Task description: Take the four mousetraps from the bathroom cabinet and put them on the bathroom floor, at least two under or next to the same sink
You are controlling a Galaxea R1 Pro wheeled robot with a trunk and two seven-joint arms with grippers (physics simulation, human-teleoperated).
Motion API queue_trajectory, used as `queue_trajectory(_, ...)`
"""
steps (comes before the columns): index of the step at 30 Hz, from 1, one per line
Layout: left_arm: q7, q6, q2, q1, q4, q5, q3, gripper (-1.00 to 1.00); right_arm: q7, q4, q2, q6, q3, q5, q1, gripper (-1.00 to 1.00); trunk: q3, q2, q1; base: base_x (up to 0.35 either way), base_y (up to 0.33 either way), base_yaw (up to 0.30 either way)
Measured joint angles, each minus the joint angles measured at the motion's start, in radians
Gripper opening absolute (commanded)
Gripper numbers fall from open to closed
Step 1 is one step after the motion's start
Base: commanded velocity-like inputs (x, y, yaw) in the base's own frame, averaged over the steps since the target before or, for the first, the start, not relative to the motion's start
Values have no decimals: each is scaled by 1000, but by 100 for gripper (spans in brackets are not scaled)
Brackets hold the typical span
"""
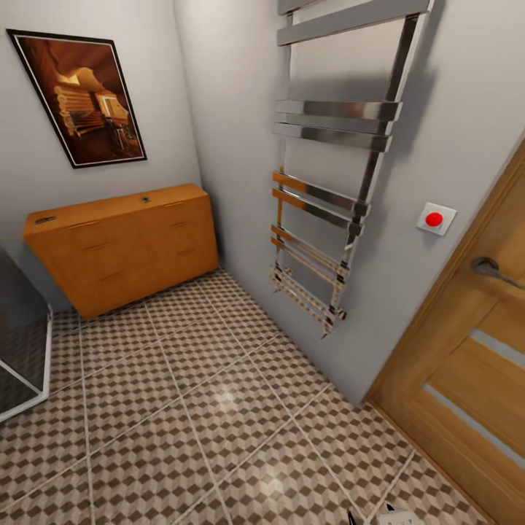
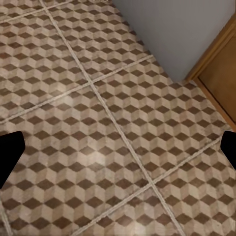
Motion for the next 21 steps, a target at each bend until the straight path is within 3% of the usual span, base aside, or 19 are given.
queue_trajectory(21, 0, 1, 0, 0, 0, 0, 0, 100, 0, 0, 0, 0, 0, 0, 0, 100, 0, 0, 0, 0, 0, 287)
